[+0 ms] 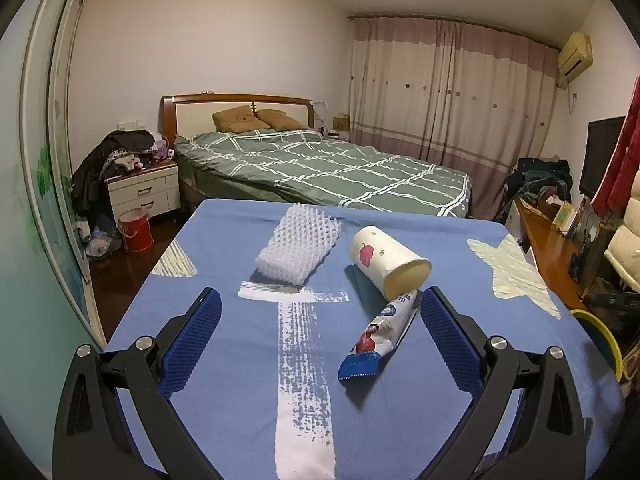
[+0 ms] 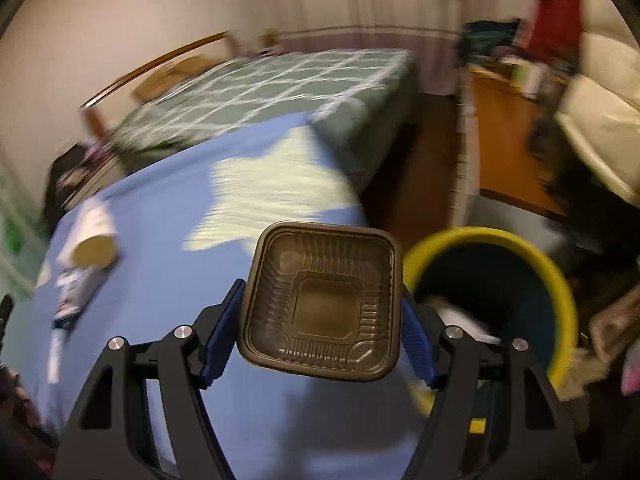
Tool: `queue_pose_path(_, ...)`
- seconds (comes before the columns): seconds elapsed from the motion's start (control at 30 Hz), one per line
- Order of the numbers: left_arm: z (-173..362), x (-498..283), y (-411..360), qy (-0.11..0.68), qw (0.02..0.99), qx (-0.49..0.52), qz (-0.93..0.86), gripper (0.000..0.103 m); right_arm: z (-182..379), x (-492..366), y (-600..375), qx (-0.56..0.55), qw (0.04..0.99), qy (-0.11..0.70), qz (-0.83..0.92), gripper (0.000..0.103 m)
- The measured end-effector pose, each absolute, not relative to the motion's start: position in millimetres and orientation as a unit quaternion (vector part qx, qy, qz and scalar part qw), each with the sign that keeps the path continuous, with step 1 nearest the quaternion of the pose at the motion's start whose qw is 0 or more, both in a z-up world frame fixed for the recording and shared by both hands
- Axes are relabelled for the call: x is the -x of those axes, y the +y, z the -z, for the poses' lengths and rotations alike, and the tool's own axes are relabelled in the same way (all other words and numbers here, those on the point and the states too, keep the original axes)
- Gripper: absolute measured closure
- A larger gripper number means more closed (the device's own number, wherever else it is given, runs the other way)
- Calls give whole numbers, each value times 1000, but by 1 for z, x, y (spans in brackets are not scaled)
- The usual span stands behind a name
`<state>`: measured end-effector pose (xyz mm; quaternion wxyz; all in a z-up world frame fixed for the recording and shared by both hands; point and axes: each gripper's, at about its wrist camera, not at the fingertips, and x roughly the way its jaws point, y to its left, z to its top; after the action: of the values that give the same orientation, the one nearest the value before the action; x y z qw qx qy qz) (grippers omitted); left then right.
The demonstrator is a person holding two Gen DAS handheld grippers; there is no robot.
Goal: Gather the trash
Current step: 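Carry the brown tray over the yellow bin and open the right gripper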
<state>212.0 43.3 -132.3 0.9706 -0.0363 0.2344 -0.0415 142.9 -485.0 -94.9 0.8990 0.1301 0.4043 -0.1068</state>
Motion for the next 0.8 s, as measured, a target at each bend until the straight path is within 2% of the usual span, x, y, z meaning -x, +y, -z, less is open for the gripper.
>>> queue_pose_path(0.4,136,-215,38,241,969,20,40,5,133,-113,-575,-171,868,419,203,33)
queue_pose_path(0.43,137,-216,37,242,969,19,40,5,135,-114,-577,-173,867,421,206,26)
queue_pose_path(0.5,137,-216,37,242,969,19,41,5,138,-117,-579,-167,863,426,215,20)
queue_pose_path(0.67,138,-216,35,244,969,17,46,5,134,-122,-571,-174,869,415,206,20)
queue_pose_path(0.8,140,-219,30,249,967,6,49,5,112,-147,-530,-168,898,381,142,19)
